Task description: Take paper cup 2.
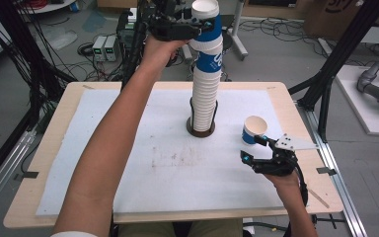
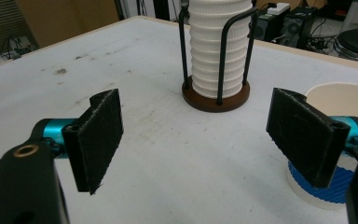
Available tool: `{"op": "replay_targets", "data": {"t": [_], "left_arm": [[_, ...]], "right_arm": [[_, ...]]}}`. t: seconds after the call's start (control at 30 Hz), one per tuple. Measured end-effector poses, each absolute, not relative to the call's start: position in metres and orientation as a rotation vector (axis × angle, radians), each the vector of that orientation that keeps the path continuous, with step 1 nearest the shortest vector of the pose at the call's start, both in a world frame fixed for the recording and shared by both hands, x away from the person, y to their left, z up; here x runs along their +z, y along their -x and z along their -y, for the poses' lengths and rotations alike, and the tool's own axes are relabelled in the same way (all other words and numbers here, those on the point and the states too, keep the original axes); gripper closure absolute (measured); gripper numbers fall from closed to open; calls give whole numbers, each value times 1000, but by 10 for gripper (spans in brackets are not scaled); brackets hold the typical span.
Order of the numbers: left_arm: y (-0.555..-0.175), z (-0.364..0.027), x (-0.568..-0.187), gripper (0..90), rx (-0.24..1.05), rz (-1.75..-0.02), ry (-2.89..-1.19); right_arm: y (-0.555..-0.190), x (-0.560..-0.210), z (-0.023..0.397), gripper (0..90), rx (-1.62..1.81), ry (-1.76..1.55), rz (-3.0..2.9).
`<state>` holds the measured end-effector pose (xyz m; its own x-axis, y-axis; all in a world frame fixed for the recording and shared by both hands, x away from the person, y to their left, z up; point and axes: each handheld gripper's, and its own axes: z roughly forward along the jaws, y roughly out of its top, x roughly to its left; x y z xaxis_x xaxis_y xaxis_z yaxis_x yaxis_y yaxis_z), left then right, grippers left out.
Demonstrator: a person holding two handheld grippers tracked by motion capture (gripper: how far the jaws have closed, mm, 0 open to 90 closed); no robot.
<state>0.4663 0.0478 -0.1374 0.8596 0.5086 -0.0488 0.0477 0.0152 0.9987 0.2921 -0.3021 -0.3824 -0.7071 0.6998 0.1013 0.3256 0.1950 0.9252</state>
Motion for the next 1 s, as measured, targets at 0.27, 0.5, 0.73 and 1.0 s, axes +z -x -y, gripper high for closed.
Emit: {"op": "replay_targets", "data": {"t": [0.27, 0.5, 0.73, 1.0], "left_arm": [[-461, -68, -130, 279, 393, -464, -1494], [-450, -93, -133, 280, 403, -447, -1494], [-432, -125, -152, 280, 392, -432, -1498], [-407, -160, -191, 279, 396, -456, -1508]], "right_arm": [[-292, -382, 299, 189, 1516, -958, -2143], [-292, -383, 298, 189, 1518, -951, -2151], [-292, -385, 295, 189, 1517, -941, -2158], [-292, -387, 291, 189, 1509, -921, -2174]]}}
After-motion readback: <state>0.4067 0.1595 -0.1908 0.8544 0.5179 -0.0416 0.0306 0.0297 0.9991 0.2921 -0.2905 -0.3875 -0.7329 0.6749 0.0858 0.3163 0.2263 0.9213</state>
